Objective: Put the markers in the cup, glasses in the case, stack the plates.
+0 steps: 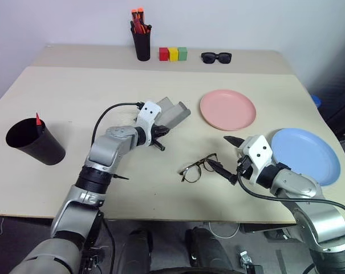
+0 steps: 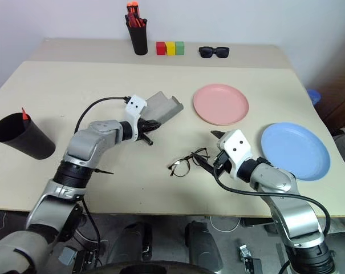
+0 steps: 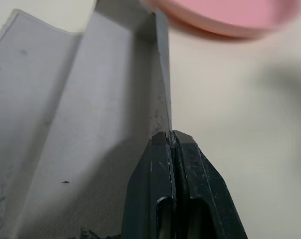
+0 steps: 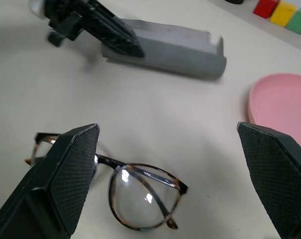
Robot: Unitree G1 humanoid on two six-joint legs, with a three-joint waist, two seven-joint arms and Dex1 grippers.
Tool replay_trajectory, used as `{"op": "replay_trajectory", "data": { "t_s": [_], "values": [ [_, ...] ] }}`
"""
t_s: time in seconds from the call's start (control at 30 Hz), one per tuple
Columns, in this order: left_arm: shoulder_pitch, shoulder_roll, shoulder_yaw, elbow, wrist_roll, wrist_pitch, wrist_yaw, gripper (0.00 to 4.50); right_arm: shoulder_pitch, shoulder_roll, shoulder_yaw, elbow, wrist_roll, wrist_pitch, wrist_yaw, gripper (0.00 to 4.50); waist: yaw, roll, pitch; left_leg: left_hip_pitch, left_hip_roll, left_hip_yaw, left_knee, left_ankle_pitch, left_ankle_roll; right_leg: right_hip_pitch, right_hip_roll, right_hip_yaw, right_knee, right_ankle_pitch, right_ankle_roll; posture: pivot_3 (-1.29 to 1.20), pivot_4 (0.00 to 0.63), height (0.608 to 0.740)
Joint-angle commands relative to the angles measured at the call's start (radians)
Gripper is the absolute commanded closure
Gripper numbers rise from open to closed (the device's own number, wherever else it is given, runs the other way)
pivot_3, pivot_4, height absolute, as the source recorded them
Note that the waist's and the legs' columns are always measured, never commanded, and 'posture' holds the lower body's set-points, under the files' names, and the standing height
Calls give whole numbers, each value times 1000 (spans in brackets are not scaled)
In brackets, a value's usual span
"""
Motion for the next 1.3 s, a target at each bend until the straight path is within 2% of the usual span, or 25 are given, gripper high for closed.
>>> {"op": "replay_trajectory", "data": {
  "t_s": [0.03, 0.13, 0.33, 0.47, 0.57, 0.7, 0.87, 1.03, 1.13, 1.3],
  "values": [
    [25, 153, -73, -81, 56, -307, -303, 4431, -5, -25, -11, -47, 19, 3, 32, 0, 0, 0, 0, 0, 0, 0, 0, 0, 0, 0, 0, 0, 0, -1, -2, 0, 150, 722],
    [8, 207, -108, -29, 91, -383, -400, 4431, -18, -31, 2, -37, 12, -3, 48, 0, 8, 1, 0, 0, 0, 0, 0, 0, 0, 0, -1, 0, 0, -1, -3, 0, 150, 722],
    [-25, 184, -107, 55, 143, -446, -435, 4431, -34, -34, 22, -26, 4, -8, 69, 0, 6, 1, 0, -1, 0, 1, 3, -1, 2, 1, -1, 0, -1, -2, -3, 0, 150, 722],
    [-38, 166, -104, 87, 170, -408, -436, 4431, -42, -47, 35, -21, -6, -9, 88, 0, 3, 1, 0, -1, 0, 0, 3, -1, 2, 1, 0, 0, 0, -1, -2, 0, 150, 722],
    [-43, 153, -86, 98, 163, -376, -435, 3557, -51, -67, 46, -12, -24, -18, 106, 0, 2, 1, 0, -1, 0, 0, 3, -1, 2, 1, 0, 0, 0, -1, -1, 0, 150, 722],
    [-43, 138, -59, 119, 178, -429, -391, 1611, -82, -95, 52, 3, -40, -18, 130, 0, 3, 1, 1, -1, 0, 0, 3, -1, 2, 1, 0, 0, 0, 0, 0, 0, 150, 722],
    [-44, 122, 29, 103, 107, -442, -382, 1611, -166, -170, 100, 48, -132, -90, 188, 0, 3, 1, 1, -1, 0, 0, 4, -1, 2, 1, 0, 0, 1, 0, 1, 0, 150, 722],
    [17, 130, 153, -30, 22, -394, -329, 1611, -246, -247, 196, 140, -269, -274, 274, 0, 1, 2, 1, 0, 0, 1, 3, -1, 2, 1, 0, 0, 1, 0, 2, 0, 150, 722],
    [138, 159, 193, -167, 11, -333, -279, 1611, -293, -256, 255, 208, -342, -376, 313, 0, -4, 3, 1, 0, 1, 1, 3, -1, 2, 1, 0, 0, 1, 0, 2, 0, 150, 722],
    [438, 187, 231, -446, -22, -256, -205, 1611, -361, -253, 311, 329, -430, -521, 359, 0, -3, 4, 2, 1, 1, 2, 3, -1, 2, 0, -1, 1, 2, 0, 2, 0, 150, 722]
  ]
}}
